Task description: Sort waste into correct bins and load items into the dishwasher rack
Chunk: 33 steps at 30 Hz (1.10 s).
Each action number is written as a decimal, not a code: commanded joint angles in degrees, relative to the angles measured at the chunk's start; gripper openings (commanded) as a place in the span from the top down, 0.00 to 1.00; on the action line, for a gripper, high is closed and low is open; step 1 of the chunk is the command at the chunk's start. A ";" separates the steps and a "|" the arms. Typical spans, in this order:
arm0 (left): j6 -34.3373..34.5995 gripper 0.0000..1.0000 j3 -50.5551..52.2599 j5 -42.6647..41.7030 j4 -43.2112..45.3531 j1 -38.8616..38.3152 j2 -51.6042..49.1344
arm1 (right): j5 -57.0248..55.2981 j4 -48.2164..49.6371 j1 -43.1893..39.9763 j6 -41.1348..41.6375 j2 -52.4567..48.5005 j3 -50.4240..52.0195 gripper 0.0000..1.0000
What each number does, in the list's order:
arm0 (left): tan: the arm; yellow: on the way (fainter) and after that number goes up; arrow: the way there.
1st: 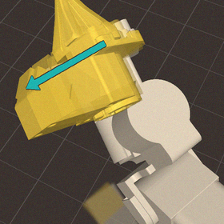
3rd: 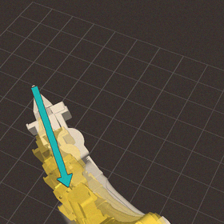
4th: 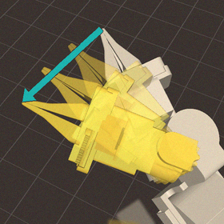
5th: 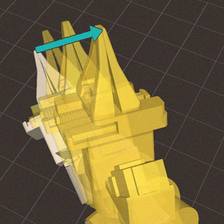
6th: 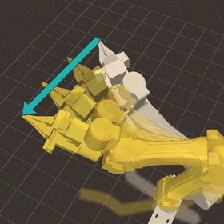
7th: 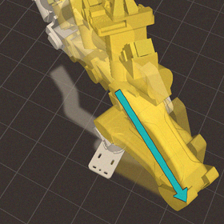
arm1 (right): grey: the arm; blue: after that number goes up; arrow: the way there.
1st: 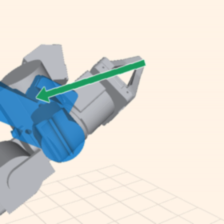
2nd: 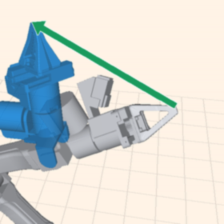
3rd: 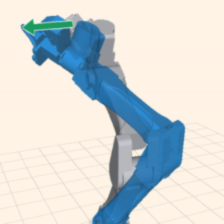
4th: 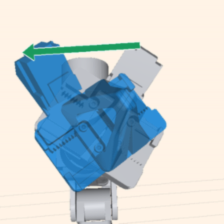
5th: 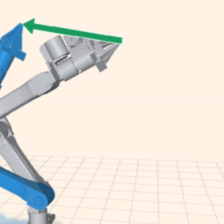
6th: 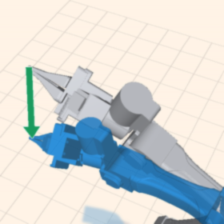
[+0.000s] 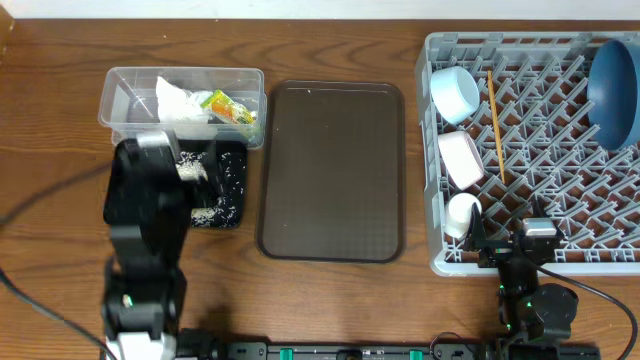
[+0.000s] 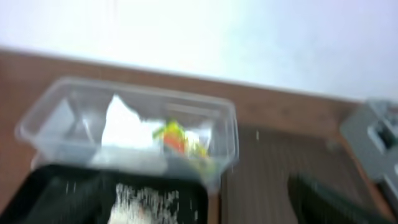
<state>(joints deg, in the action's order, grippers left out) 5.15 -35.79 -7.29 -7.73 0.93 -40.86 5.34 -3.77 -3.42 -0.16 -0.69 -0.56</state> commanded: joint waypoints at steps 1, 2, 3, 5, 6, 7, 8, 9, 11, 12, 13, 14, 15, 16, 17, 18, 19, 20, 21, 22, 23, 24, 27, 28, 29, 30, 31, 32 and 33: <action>-6.08 0.09 9.38 -2.56 3.17 0.13 8.28 | -0.42 -0.04 -0.31 0.96 0.37 0.24 0.01; -6.54 0.09 12.39 -2.58 4.52 0.13 11.19 | -0.42 -0.02 -0.31 0.96 0.37 0.24 0.01; -6.69 0.09 14.93 -2.56 5.81 0.13 13.60 | -0.42 -0.02 -0.31 0.96 0.37 0.24 0.01; -7.15 0.09 20.26 -2.54 9.27 0.13 18.62 | -0.42 -0.02 -0.31 0.96 0.37 0.24 0.01; -7.56 0.09 22.88 -2.54 11.06 0.13 21.03 | -0.42 -0.02 -0.31 0.96 0.37 0.24 0.01; -7.78 0.09 25.03 -2.56 12.33 0.13 23.08 | -0.42 -0.02 -0.31 0.96 0.37 0.24 0.01; -7.74 0.09 27.39 -2.56 13.35 0.13 25.38 | -0.42 -0.04 -0.31 0.96 0.37 0.24 0.01; -7.74 0.09 29.09 -2.56 13.75 0.13 27.21 | -0.42 -0.04 -0.31 0.96 0.37 0.24 0.01; -7.72 0.09 31.98 -2.60 13.94 0.13 30.60 | -0.42 -0.04 -0.31 0.96 0.37 0.24 0.01; -7.72 0.10 32.92 -2.58 13.88 0.13 31.80 | -0.42 -0.02 -0.31 0.96 0.37 0.24 0.01; -7.72 0.09 33.83 -2.60 13.88 0.13 32.92 | -0.42 -0.02 -0.31 0.96 0.37 0.24 0.01; -7.72 0.09 34.56 -2.58 13.88 0.13 33.79 | -0.42 -0.02 -0.31 0.96 0.37 0.24 0.01; -7.72 0.09 35.06 -2.58 13.88 0.13 34.38 | -0.42 -0.02 -0.31 0.96 0.37 0.24 0.01; -7.72 0.09 35.50 -2.58 13.88 0.13 34.88 | -0.42 -0.04 -0.31 0.96 0.37 0.24 0.01; -7.72 0.09 35.56 -2.58 13.05 0.13 35.39 | -0.42 -0.04 -0.31 0.96 0.37 0.24 0.01; -7.72 0.09 35.56 -2.58 12.52 0.11 35.74 | -0.42 -0.04 -0.31 0.96 0.37 0.24 0.01; -7.72 0.09 35.56 -2.58 11.76 0.13 36.11 | -0.42 -0.04 -0.31 0.96 0.37 0.24 0.01; -7.72 0.09 35.56 -2.58 10.95 0.13 36.46 | -0.42 -0.02 -0.31 0.96 0.37 0.24 0.01; -7.72 0.09 35.56 -2.58 9.97 0.13 36.83 | -0.42 -0.02 -0.31 0.96 0.37 0.24 0.01; -7.72 0.09 35.56 -2.58 8.61 0.13 37.33 | -0.42 -0.02 -0.31 0.96 0.37 0.24 0.01; -7.72 0.09 35.56 -2.58 7.37 0.13 37.79 | -0.42 -0.04 -0.31 0.96 0.37 0.24 0.01; -7.69 0.09 35.56 -2.58 5.81 0.13 38.36 | -0.42 -0.02 -0.31 0.96 0.37 0.24 0.01; -7.65 0.09 35.56 -2.60 4.52 0.11 39.76 | -0.42 -0.04 -0.31 0.96 0.37 0.24 0.01; -7.67 0.09 35.56 -2.58 4.52 0.13 40.15 | -0.42 -0.04 -0.31 0.96 0.37 0.24 0.01; -7.69 0.09 35.56 -2.58 4.50 0.13 40.65 | -0.42 -0.02 -0.31 0.96 0.37 0.24 0.01; -7.69 0.09 35.56 -2.58 4.55 0.13 40.81 | -0.42 -0.02 -0.31 0.96 0.37 0.24 0.01; -7.67 0.09 35.56 -2.60 4.52 0.11 40.79 | -0.42 -0.02 -0.31 0.96 0.37 0.24 0.01; -7.69 0.09 35.56 -2.58 4.55 0.11 40.79 | -0.42 -0.02 -0.31 0.96 0.37 0.24 0.01; -7.69 0.09 35.56 -2.58 4.55 0.11 40.79 | -0.42 -0.04 -0.31 0.96 0.37 0.24 0.01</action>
<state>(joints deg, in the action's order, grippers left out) -1.76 -1.02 -8.84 -0.95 0.93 -0.71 5.32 -3.77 -3.42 -0.16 -0.69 -0.56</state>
